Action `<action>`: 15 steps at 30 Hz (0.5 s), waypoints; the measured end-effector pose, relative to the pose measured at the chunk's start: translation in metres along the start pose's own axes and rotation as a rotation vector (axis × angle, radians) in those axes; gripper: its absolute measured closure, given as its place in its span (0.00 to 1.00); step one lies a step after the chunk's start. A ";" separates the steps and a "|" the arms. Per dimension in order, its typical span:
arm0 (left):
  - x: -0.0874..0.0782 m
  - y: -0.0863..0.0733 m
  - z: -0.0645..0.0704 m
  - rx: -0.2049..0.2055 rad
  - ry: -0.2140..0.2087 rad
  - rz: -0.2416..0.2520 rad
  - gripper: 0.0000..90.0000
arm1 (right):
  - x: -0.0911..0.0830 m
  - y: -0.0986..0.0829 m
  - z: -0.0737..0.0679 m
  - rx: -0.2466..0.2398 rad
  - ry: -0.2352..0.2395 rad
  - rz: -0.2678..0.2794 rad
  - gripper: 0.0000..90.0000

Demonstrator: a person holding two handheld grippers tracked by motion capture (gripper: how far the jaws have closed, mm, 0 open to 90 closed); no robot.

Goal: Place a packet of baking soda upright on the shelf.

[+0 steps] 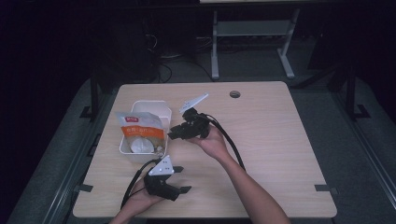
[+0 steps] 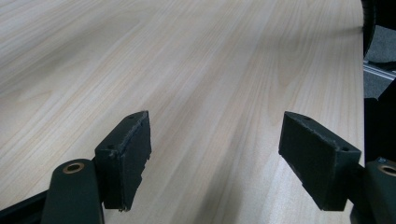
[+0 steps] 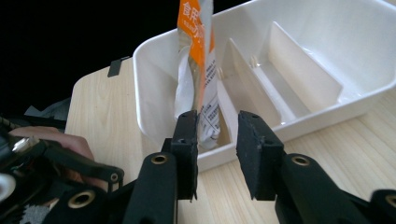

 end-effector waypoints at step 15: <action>0.004 0.001 0.000 0.000 -0.005 -0.003 0.28 | -0.029 -0.007 0.010 0.038 0.002 0.017 0.60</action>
Point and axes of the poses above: each handheld gripper's, and its own axes: x roughly forward along the jaws, y roughly out of its top, z roughly to its right, the point moved 10 cm from there along x, roughly forward along the jaws, and after that the axes turned 7 degrees about x, right-handed, at the moved point
